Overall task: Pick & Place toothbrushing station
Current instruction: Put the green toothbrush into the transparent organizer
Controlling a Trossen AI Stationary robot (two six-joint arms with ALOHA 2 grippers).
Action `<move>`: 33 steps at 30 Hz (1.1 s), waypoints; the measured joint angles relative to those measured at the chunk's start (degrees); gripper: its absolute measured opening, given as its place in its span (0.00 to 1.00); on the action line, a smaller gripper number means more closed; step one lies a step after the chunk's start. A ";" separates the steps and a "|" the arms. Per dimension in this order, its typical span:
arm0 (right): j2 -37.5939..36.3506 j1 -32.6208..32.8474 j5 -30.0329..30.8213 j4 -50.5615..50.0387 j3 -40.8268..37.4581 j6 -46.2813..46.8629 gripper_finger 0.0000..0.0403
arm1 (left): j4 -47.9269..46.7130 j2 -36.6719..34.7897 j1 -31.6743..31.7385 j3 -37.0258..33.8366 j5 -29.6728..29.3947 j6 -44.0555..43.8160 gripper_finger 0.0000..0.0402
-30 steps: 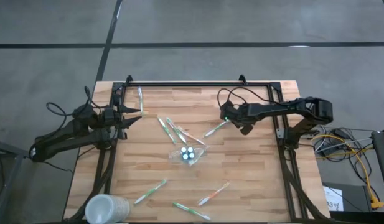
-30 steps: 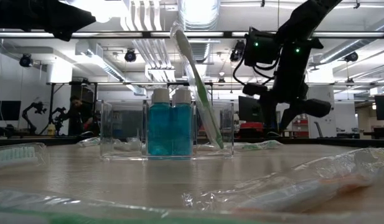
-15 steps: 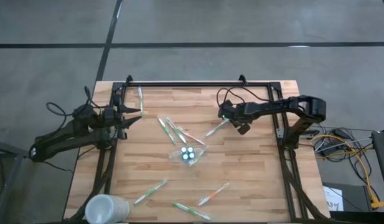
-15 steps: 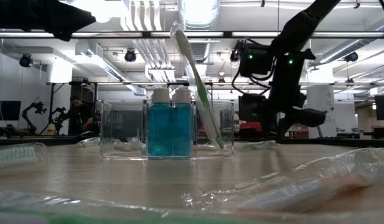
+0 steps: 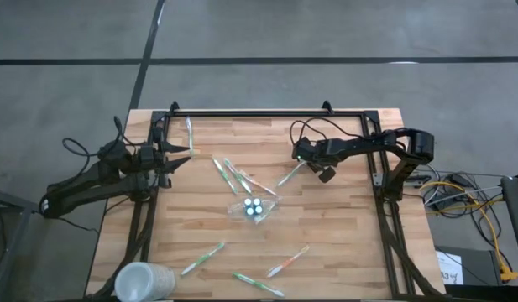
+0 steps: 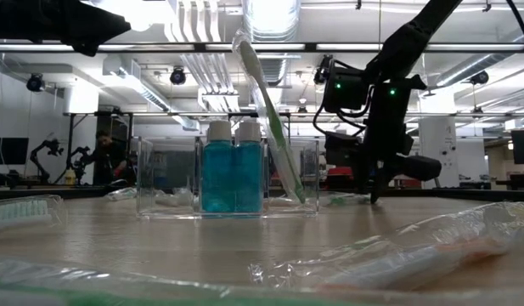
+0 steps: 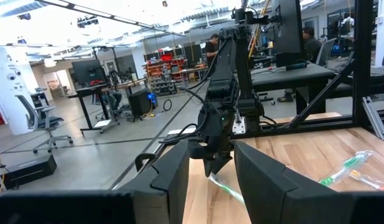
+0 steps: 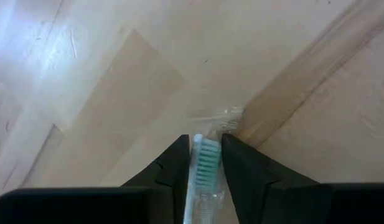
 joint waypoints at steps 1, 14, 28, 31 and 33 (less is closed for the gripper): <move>0.00 0.00 -0.09 -0.02 -0.02 -0.10 0.21 | 0.00 0.00 0.00 0.00 0.00 0.00 0.33; -0.07 0.02 -1.16 0.18 -0.02 -4.79 0.04 | 0.00 0.00 -0.01 0.00 0.00 0.00 0.33; -4.60 0.04 -0.04 0.51 -0.19 -15.72 0.03 | 0.00 0.00 0.00 0.00 -0.02 -0.02 0.33; -7.42 0.04 2.66 1.18 -0.19 -17.99 0.03 | 0.01 0.00 0.00 0.00 -0.01 -0.01 0.33; -9.46 0.04 4.49 2.00 -0.19 -21.28 0.03 | 0.02 0.00 -0.02 0.00 -0.01 -0.02 0.33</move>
